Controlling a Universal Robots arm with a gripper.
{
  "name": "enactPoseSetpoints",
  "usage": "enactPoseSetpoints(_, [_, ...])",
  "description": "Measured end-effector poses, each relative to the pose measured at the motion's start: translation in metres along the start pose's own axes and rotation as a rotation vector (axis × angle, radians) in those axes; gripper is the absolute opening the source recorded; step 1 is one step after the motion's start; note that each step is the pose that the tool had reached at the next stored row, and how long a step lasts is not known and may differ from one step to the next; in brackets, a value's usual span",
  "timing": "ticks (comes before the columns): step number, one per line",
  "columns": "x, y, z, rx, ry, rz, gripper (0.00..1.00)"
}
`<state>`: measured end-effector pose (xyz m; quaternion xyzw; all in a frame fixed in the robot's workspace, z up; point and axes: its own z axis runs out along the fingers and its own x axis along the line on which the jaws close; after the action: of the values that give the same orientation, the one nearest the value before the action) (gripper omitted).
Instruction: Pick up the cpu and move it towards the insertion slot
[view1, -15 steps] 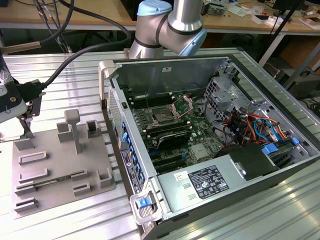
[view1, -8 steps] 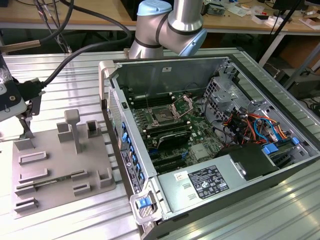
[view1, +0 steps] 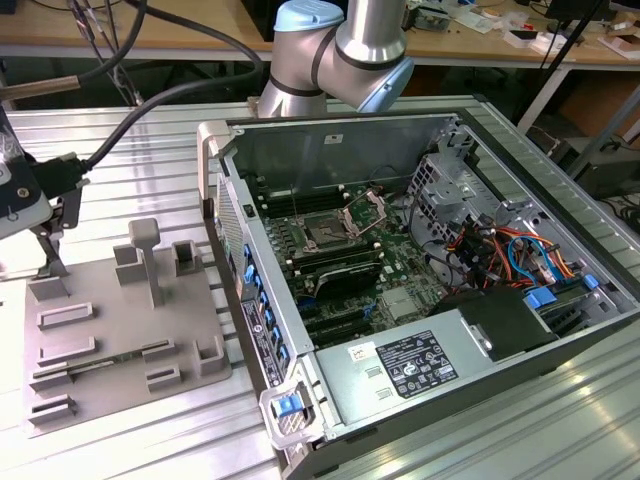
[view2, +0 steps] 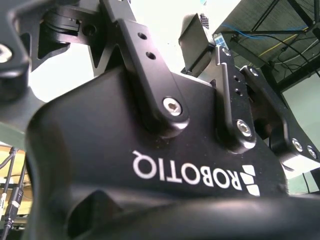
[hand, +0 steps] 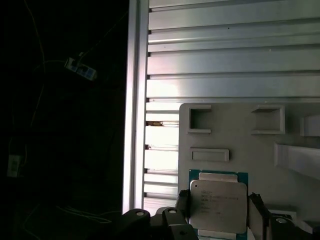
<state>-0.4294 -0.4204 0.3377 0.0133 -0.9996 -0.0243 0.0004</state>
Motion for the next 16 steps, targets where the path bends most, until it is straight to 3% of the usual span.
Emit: enactPoseSetpoints(16, [0.0, 0.0002, -0.0041, 0.0, 0.0001, 0.0, 0.55])
